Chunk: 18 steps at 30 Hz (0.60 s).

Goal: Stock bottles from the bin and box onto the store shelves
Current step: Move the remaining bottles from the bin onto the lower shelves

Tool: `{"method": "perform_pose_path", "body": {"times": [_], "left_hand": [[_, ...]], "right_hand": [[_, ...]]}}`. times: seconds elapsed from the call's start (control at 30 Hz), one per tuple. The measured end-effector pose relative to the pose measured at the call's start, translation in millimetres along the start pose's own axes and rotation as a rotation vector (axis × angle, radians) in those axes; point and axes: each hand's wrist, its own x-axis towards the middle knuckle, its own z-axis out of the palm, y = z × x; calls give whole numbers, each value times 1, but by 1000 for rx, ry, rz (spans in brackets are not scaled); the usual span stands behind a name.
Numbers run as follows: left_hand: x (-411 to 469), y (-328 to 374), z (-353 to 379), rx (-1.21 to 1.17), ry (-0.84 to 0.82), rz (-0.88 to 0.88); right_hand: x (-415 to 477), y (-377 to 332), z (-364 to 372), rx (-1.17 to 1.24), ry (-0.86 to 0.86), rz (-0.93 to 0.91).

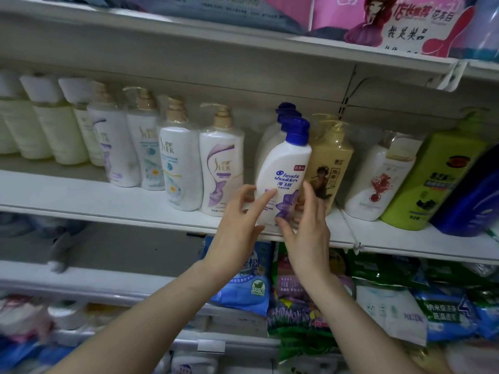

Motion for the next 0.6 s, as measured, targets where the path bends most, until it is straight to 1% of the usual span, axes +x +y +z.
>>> {"method": "perform_pose_path", "body": {"times": [0.33,0.6], "left_hand": [[7,-5,8,37,-64,-42],[14,2,9,32,-66,-39]], "right_hand": [[16,0,9,-123,-21,7],[28,-2,20,-213,-26,-11]]}}
